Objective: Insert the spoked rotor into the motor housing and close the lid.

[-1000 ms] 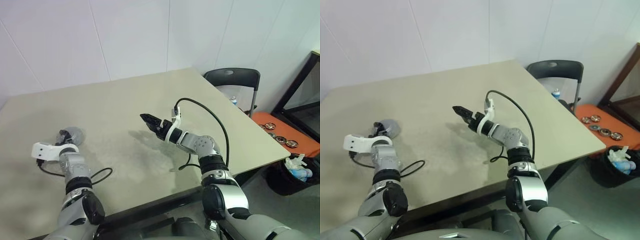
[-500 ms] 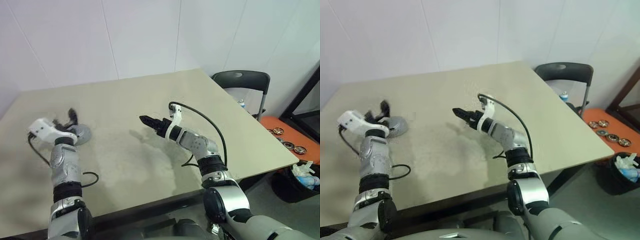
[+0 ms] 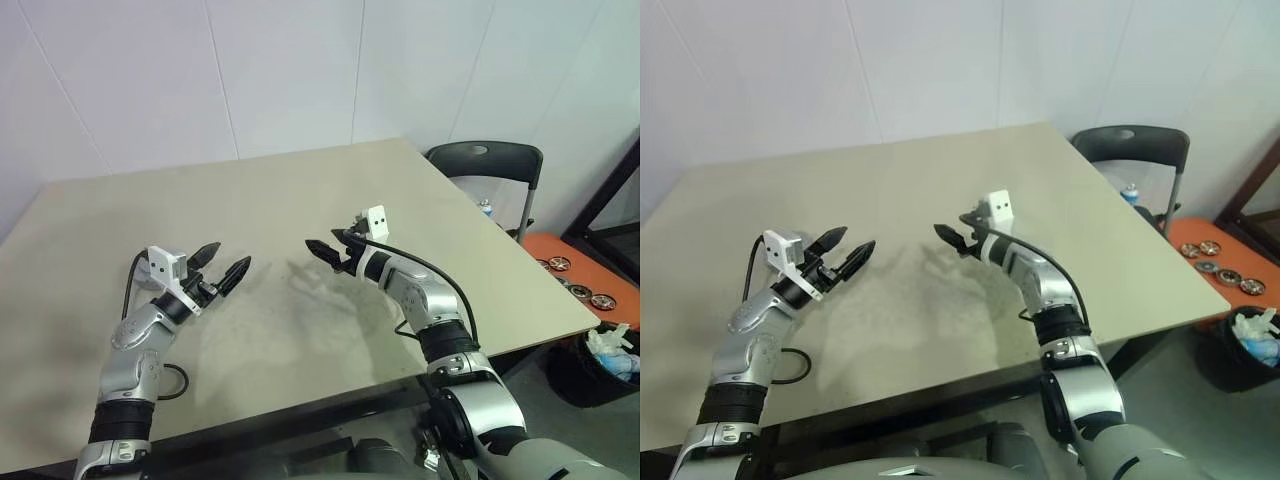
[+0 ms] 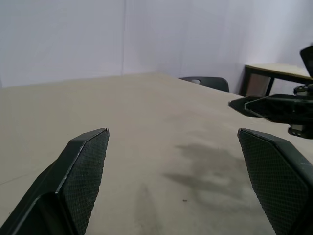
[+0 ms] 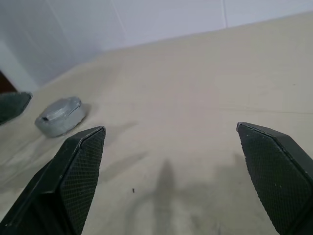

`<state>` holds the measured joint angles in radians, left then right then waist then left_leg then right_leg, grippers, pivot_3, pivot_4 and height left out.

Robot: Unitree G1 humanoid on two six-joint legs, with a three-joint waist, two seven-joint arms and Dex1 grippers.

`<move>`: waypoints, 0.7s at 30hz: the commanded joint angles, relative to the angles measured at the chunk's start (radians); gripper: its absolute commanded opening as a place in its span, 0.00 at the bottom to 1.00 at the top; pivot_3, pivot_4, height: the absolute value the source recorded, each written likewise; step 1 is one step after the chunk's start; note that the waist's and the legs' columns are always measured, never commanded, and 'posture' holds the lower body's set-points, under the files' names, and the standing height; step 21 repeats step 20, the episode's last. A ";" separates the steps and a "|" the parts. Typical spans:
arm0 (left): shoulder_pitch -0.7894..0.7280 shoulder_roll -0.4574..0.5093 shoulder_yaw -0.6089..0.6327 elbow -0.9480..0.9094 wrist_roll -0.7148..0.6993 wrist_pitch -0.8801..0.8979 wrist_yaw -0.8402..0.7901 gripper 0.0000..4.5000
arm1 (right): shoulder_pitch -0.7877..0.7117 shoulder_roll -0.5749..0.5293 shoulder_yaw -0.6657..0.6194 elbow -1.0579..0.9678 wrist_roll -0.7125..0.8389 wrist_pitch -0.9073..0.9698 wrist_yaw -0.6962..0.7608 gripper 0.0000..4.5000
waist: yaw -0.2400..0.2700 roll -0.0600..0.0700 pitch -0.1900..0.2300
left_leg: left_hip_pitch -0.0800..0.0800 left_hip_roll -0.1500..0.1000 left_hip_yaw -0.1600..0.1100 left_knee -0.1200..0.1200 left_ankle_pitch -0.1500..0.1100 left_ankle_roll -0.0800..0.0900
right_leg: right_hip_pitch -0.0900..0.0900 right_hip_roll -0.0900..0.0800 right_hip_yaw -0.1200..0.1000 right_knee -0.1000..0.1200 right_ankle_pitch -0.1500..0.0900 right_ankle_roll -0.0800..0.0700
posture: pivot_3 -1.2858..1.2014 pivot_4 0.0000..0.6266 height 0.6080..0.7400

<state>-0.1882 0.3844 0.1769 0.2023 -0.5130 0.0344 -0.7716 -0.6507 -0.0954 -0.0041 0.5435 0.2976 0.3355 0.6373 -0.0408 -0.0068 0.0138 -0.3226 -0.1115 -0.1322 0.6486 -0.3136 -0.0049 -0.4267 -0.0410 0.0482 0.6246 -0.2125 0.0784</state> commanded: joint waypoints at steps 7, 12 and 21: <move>0.001 0.025 0.001 -0.078 0.009 -0.004 -0.060 1.00 | 0.034 -0.040 0.054 -0.114 -0.047 -0.104 0.068 1.00 | 0.001 0.000 0.000 | -0.001 0.000 0.000 -0.001 -0.001 0.001 | 0.000 0.000 0.000 -0.003 0.000 0.000 | 0.52 0.00 1.00; 0.019 0.043 0.005 -0.111 0.012 -0.009 -0.088 1.00 | 0.038 -0.052 0.070 -0.110 -0.079 -0.205 0.092 1.00 | 0.002 0.001 0.000 | -0.001 0.000 0.000 -0.001 -0.001 0.001 | 0.000 0.000 0.000 -0.004 0.000 0.000 | 0.52 0.00 1.00; 0.021 0.066 0.013 -0.116 0.036 -0.015 -0.088 1.00 | 0.040 -0.066 0.096 -0.103 -0.119 -0.268 0.117 1.00 | 0.004 0.001 0.001 | -0.001 0.000 0.000 -0.001 -0.001 0.001 | 0.001 0.000 0.000 -0.005 0.000 0.000 | 0.52 0.00 1.00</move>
